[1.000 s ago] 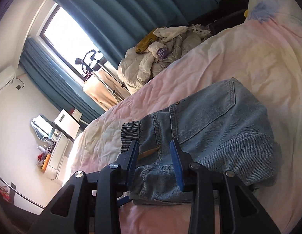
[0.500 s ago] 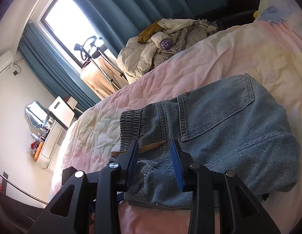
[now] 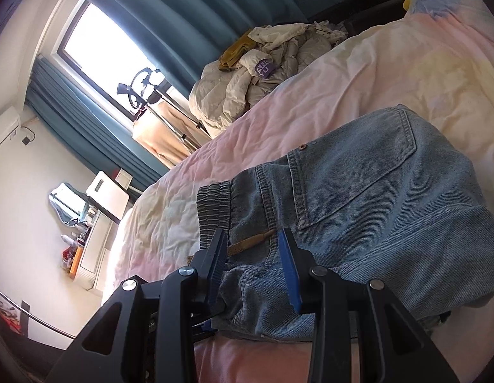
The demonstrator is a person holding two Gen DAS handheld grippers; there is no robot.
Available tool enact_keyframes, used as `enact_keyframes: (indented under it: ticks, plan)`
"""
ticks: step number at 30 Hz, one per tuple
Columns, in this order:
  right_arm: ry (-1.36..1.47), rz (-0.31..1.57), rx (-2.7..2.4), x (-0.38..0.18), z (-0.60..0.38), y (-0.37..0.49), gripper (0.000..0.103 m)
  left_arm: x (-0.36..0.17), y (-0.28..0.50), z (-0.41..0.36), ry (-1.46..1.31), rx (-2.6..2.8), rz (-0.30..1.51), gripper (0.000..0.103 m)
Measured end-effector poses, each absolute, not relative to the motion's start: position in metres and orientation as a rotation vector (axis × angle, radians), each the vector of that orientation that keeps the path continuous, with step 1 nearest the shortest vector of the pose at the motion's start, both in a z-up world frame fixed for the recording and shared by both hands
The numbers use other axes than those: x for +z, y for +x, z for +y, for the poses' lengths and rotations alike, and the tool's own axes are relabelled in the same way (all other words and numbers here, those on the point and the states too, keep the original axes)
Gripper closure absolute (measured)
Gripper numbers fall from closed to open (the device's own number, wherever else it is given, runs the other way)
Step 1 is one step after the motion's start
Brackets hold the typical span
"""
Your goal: Fold clothes
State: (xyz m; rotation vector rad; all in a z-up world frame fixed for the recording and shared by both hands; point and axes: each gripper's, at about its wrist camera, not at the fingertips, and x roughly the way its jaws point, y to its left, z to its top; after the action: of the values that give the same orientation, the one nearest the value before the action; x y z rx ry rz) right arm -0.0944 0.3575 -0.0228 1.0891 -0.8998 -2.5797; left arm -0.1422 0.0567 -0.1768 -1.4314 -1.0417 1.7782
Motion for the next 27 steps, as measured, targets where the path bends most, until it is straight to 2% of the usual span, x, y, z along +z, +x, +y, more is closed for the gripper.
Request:
enact_keyframes:
  ticks: [5, 9, 14, 21, 23, 25, 27]
  plan:
    - [1.053, -0.906, -2.673, -0.007, 0.381, -0.083, 0.07, -0.179, -0.141, 0.055, -1.455, 1.776, -1.081, 0.033]
    - [1.009, -0.976, -2.72, -0.001, 0.415, -0.077, 0.065, -0.163, -0.158, 0.058, -1.438, 1.781, -1.099, 0.033]
    - [1.127, -1.021, -2.711, -0.023, 0.461, -0.09, 0.064, -0.143, -0.159, 0.057, -1.298, 1.711, -1.131, 0.033]
    - [1.325, -1.019, -2.686, -0.072, 0.521, -0.117, 0.064, -0.164, -0.17, 0.07, -1.411, 1.77, -1.105, 0.033]
    - [1.354, -1.029, -2.635, -0.081, 0.523, -0.123, 0.06, -0.167, -0.174, 0.076, -1.437, 1.791, -1.096, 0.033]
    - [1.382, -1.039, -2.584, -0.089, 0.524, -0.129, 0.049, -0.165, -0.177, 0.082, -1.45, 1.812, -1.064, 0.033]
    - [1.409, -1.049, -2.532, -0.098, 0.525, -0.136, 0.049, -0.163, -0.178, 0.085, -1.459, 1.83, -1.038, 0.033]
